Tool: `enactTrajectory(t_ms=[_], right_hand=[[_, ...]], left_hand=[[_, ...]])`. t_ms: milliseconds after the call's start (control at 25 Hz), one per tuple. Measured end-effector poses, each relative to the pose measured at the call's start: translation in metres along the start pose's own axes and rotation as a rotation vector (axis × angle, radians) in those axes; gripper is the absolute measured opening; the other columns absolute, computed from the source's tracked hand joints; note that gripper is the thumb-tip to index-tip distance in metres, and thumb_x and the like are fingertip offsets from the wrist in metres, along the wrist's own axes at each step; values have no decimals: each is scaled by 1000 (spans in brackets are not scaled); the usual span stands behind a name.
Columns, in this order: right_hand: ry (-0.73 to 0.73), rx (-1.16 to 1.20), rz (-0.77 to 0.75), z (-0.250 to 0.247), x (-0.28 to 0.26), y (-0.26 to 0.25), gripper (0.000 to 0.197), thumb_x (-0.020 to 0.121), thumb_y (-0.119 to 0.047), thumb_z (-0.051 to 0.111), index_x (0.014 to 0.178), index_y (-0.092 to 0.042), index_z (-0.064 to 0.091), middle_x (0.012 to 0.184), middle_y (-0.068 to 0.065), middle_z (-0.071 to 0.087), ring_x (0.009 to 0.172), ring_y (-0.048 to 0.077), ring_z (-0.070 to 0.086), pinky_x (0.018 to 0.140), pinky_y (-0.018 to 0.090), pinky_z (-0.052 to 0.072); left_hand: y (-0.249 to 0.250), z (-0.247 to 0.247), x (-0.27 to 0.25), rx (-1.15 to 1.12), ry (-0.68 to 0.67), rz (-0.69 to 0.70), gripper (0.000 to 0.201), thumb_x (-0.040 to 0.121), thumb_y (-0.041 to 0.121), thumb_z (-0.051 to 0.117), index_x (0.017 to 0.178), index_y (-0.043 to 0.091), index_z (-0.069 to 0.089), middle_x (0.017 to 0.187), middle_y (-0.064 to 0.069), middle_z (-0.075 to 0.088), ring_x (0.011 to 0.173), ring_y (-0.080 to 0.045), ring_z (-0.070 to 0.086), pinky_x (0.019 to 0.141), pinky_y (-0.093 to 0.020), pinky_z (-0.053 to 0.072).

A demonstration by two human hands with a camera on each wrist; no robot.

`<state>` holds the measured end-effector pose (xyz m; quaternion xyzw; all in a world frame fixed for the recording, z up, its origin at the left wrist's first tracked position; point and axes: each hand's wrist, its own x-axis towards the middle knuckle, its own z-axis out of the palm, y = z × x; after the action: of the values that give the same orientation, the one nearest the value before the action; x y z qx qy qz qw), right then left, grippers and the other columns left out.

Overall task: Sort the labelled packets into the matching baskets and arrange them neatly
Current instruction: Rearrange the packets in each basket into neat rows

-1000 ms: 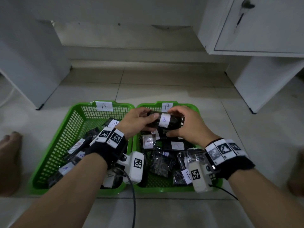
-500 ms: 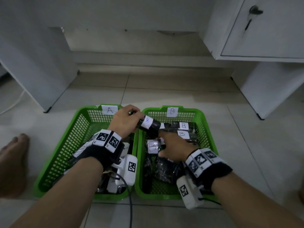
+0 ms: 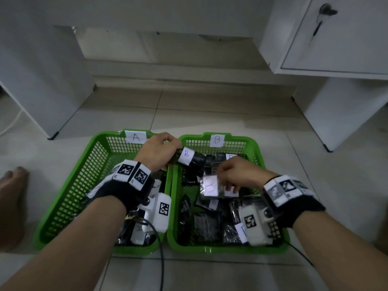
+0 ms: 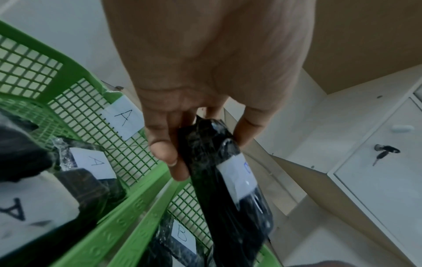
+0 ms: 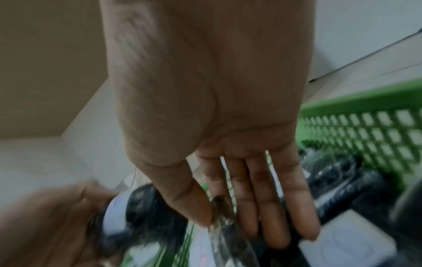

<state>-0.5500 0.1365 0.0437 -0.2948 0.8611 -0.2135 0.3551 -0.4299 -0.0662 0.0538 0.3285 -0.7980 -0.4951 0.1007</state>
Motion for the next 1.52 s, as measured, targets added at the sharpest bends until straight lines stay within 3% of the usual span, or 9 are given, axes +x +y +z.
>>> enactTrajectory(t_ms=[120,360,520,640,800,1000,1160,1360,1520], right_hand=[[136,-90,88,-26,-11,20,11,94,-19,65,97,-12,74,89,7,72,74,18,67,53,23,49],[292,-494,5,-11,-27,21,8,86,-9,70,91,-12,65,88,0,62,79,20,62,69,29,48],[-34,-343,-73,20,-35,-8,32,89,-9,73,120,-16,72,121,1,67,109,21,64,92,29,52],[-224,-503,-113,50,-25,-21,55,95,-3,60,147,-11,48,143,12,55,127,29,55,99,34,49],[-312,-584,-61,61,-4,-26,74,95,-3,55,159,-11,19,146,23,45,127,35,53,96,40,52],[-295,-591,-51,64,10,-24,38,91,-6,65,127,3,60,123,23,66,109,35,66,84,38,57],[-350,-506,-70,62,7,-18,45,86,-1,73,129,-4,59,105,4,58,93,20,55,53,14,47],[-152,-296,-126,43,2,-7,28,88,-14,74,115,-17,65,99,-5,59,95,16,59,76,24,46],[-73,-109,-25,10,-9,-1,29,95,-25,68,123,-27,63,108,-5,64,91,12,62,70,26,48]], left_hand=[[-1,12,-2,117,-23,47,19,81,42,61,85,25,68,87,-3,72,72,-21,69,59,-28,53],[-4,27,-14,287,-161,81,20,79,49,63,85,31,70,100,4,67,91,-17,63,71,-26,48],[0,6,-13,288,-51,75,24,82,42,57,75,21,67,86,0,67,82,-19,60,65,-27,41],[-1,-2,-15,281,-54,88,27,82,38,56,71,15,64,81,-3,66,80,-22,59,66,-29,40],[-8,-5,-16,280,-30,70,29,85,37,53,76,12,66,84,-5,67,82,-23,61,68,-30,44],[-7,-7,-14,296,-54,61,29,87,37,53,77,12,66,82,-4,67,78,-21,60,64,-28,40],[-1,-10,-12,258,-32,47,32,88,38,51,82,10,66,86,-7,68,85,-25,62,75,-32,44],[0,1,-21,257,-82,55,31,88,37,53,86,11,69,88,-7,68,83,-23,62,71,-31,46],[4,1,-22,238,-17,68,35,91,37,48,84,7,64,86,-9,65,82,-25,60,71,-32,43]])
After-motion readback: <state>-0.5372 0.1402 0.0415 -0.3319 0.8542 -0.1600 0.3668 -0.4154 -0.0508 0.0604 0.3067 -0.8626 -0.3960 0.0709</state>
